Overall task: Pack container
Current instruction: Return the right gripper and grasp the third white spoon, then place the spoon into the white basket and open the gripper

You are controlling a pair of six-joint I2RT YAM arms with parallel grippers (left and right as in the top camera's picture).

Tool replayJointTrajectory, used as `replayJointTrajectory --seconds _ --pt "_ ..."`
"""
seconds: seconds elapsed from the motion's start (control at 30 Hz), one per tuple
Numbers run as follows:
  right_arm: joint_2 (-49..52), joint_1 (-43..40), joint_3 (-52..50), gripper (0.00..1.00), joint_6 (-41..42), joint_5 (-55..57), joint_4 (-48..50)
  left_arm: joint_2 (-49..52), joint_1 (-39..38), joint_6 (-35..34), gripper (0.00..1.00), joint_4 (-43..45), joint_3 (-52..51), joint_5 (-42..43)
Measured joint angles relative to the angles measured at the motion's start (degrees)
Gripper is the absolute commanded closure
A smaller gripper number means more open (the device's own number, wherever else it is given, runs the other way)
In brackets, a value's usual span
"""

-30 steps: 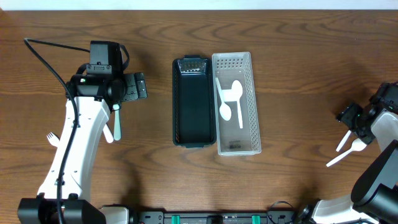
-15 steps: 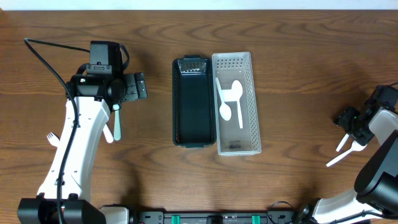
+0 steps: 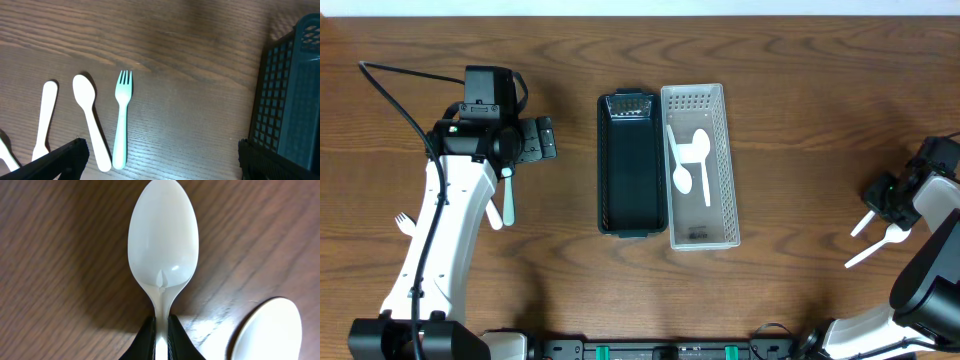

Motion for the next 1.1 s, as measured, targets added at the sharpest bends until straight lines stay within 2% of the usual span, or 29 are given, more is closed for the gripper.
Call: replayJointTrajectory --seconds 0.17,0.3,0.43,0.57,0.83,0.97,1.1 --pt "-2.7 3.7 2.5 0.99 0.0 -3.6 -4.5 0.0 0.0 0.0 0.02 0.0 0.0 0.0" --pt "-8.5 10.1 9.3 0.99 0.2 -6.5 -8.0 0.0 0.0 0.0 0.02 0.0 0.0 0.0" --pt "-13.8 20.1 16.1 0.99 1.2 -8.1 -9.4 0.0 0.0 0.0 0.02 0.0 0.0 0.0" --pt "-15.3 31.6 18.8 0.99 2.3 -9.4 -9.4 0.0 0.0 0.0 0.02 0.0 0.0 0.0" --pt "-10.4 48.4 18.8 0.99 2.6 -10.0 -10.1 0.0 0.0 0.0 0.02 0.0 0.0 0.0" --pt "-4.8 52.8 18.8 0.98 2.6 -10.1 -10.2 0.0 0.0 0.0 0.02 0.0 0.0 0.0" --pt "2.1 54.2 18.7 0.91 2.7 -9.9 -10.5 0.0 0.0 0.0 0.02 0.0 0.0 0.0"
